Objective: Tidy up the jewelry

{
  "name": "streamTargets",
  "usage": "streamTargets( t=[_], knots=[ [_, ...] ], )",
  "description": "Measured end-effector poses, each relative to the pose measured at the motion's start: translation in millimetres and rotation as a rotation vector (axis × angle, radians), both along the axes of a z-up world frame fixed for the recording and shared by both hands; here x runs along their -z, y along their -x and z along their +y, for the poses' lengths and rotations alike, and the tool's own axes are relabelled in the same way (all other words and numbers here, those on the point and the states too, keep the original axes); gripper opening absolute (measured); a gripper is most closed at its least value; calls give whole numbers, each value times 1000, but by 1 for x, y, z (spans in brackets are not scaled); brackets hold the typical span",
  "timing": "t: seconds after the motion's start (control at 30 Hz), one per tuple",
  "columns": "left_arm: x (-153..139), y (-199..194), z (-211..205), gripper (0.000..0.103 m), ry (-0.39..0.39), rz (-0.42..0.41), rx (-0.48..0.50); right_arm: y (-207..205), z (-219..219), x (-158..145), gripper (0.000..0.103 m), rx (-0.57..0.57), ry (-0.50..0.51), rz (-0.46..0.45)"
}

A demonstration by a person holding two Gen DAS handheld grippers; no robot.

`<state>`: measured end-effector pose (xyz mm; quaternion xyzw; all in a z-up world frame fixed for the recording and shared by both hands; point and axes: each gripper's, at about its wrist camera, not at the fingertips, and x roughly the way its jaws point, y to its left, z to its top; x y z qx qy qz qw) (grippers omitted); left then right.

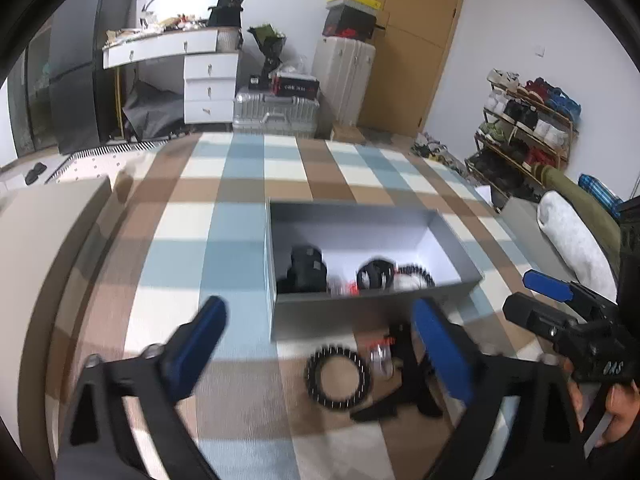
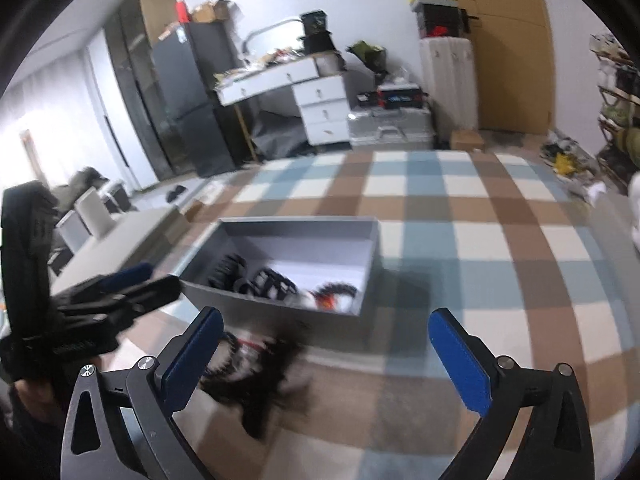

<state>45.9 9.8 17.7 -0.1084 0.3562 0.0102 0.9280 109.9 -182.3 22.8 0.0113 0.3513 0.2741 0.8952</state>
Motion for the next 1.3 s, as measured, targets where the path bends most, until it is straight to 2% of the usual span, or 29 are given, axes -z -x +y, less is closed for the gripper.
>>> streamTargets(
  t=[0.2, 0.4, 0.73, 1.3],
  knots=[
    [10, 14, 2, 102, -20, 15, 1, 6, -4, 17, 103, -18, -8, 91],
    [18, 20, 8, 102, 9, 42, -16, 14, 12, 31, 103, -69, 26, 125],
    [31, 30, 12, 102, 19, 92, -35, 27, 46, 47, 103, -168, 166, 102],
    [37, 34, 14, 102, 16, 117, -45, 25, 76, 60, 103, -241, 288, 83]
  ],
)
